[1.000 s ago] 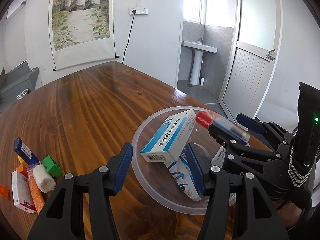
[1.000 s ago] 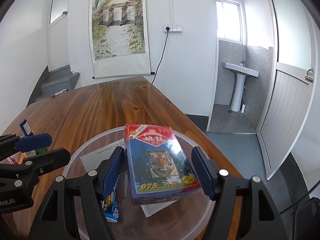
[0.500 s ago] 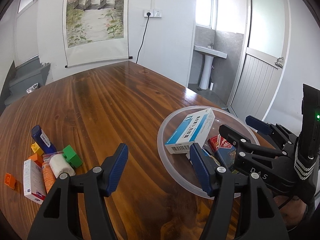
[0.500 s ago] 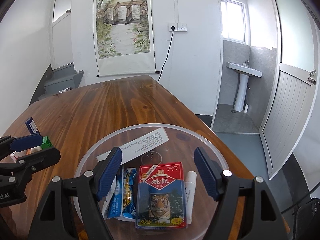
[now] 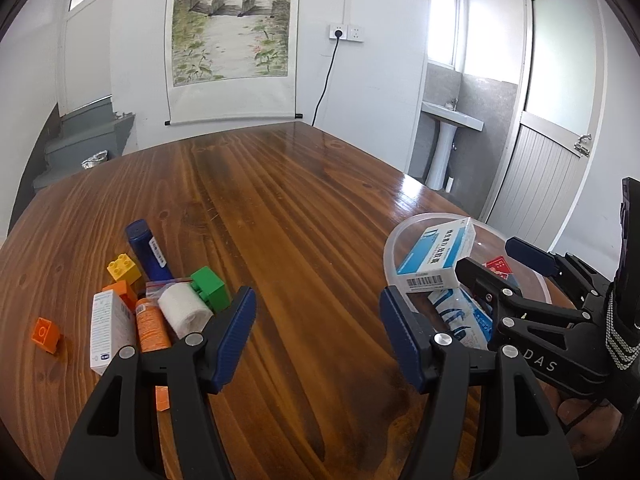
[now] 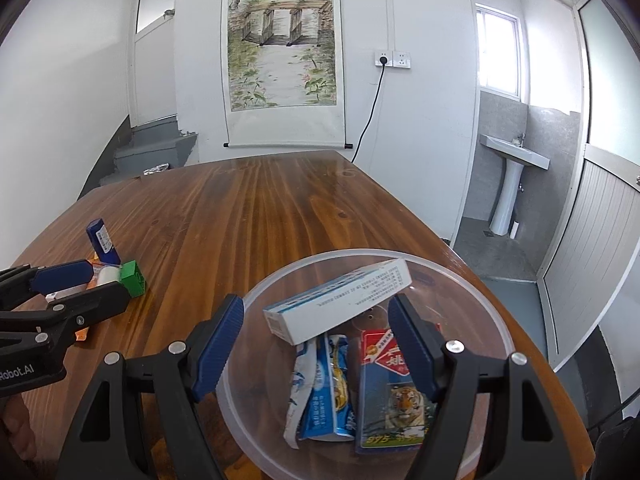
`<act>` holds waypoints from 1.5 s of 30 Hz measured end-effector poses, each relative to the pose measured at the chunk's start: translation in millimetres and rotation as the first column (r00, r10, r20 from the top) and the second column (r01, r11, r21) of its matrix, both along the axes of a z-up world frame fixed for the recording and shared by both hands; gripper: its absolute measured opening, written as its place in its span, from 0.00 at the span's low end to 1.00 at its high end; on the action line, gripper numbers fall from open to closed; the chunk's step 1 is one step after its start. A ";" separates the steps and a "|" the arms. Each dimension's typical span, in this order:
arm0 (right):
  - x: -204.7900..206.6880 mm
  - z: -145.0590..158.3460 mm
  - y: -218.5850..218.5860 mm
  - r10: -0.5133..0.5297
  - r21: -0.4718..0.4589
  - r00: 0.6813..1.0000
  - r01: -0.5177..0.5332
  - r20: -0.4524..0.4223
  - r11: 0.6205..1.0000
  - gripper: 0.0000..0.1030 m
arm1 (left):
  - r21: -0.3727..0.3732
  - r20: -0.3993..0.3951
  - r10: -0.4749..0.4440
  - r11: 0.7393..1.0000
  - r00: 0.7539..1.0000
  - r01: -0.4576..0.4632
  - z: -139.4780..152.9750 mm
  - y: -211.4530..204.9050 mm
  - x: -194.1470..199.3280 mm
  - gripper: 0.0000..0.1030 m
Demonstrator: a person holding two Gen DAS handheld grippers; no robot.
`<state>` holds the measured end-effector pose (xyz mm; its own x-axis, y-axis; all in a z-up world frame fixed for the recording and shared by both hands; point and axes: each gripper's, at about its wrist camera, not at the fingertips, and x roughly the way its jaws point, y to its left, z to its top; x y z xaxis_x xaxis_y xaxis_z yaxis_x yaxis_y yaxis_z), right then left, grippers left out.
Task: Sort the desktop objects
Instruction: 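Withdraw both open tools from the bowl back toward the table items, then grasp the orange toy block with the left tool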
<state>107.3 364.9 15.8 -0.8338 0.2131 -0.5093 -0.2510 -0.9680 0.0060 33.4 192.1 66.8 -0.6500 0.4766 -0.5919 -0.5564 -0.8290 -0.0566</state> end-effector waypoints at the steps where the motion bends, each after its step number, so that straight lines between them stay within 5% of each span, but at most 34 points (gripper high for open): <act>1: -1.5 -0.2 -3.8 0.009 0.002 1.000 -0.009 0.003 1.000 0.76 | 0.002 0.002 0.009 1.000 1.000 -0.009 -0.2 -4.1 -1.3 0.66; 19: -32.3 -8.3 -74.1 0.161 0.024 0.985 -0.163 0.056 0.986 0.77 | 0.017 0.023 0.203 0.979 0.979 -0.203 -8.6 -98.8 -34.4 0.66; 34: -56.9 -13.3 -101.4 0.234 0.005 0.968 -0.236 0.087 0.972 0.77 | -0.051 0.037 0.413 0.910 0.910 -0.411 -24.7 -185.2 -75.3 0.66; 45: -72.0 -24.2 -108.9 0.277 -0.048 0.955 -0.274 0.105 0.961 0.77 | -0.107 0.081 0.480 0.875 0.873 -0.472 -47.1 -208.0 -110.2 0.66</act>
